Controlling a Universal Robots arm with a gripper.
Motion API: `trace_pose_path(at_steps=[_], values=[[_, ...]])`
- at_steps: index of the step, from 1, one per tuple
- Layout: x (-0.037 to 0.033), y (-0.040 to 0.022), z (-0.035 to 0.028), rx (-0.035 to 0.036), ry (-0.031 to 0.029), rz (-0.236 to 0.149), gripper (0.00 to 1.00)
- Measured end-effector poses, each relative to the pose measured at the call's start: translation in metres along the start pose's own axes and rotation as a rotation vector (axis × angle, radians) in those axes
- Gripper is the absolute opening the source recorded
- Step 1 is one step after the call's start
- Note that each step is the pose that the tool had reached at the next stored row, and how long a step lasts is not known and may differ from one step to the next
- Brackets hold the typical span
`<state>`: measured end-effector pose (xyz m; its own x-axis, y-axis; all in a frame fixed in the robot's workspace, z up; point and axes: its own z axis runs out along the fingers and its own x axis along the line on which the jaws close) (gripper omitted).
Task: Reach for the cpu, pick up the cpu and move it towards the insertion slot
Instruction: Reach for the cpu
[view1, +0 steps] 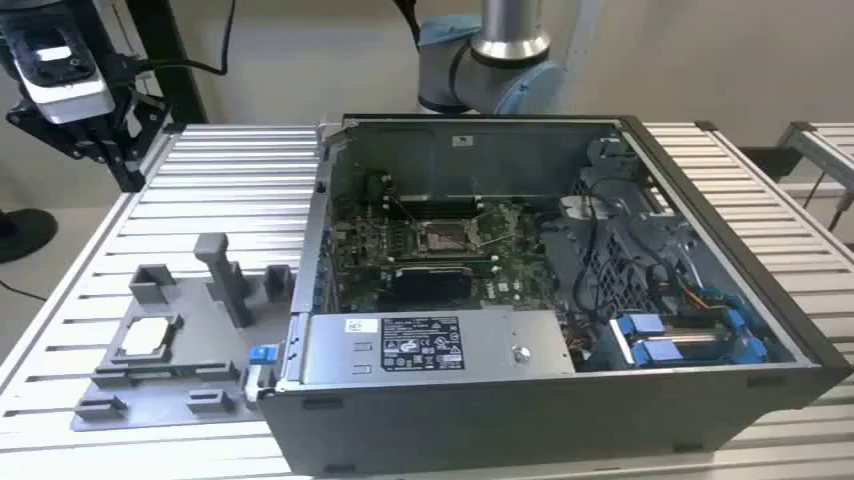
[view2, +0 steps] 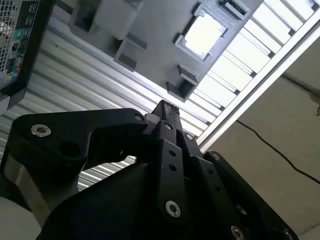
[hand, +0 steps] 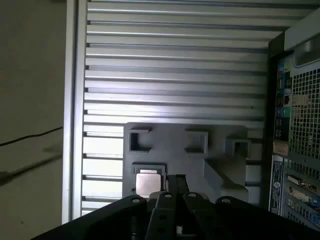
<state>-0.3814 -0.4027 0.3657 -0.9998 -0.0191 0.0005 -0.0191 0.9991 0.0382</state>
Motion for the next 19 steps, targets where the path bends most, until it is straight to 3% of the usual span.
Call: trace_pose_path(at_steps=[14,17,19], values=[[0.0003,-0.0006,-0.0001,0.0001,0.0003,0.000,0.00],[0.0032,-0.0044,0.0002,0.0000,-0.0002,0.000,0.00],[0.0041,-0.0111,0.0005,0.0000,-0.0002,0.000,0.00]])
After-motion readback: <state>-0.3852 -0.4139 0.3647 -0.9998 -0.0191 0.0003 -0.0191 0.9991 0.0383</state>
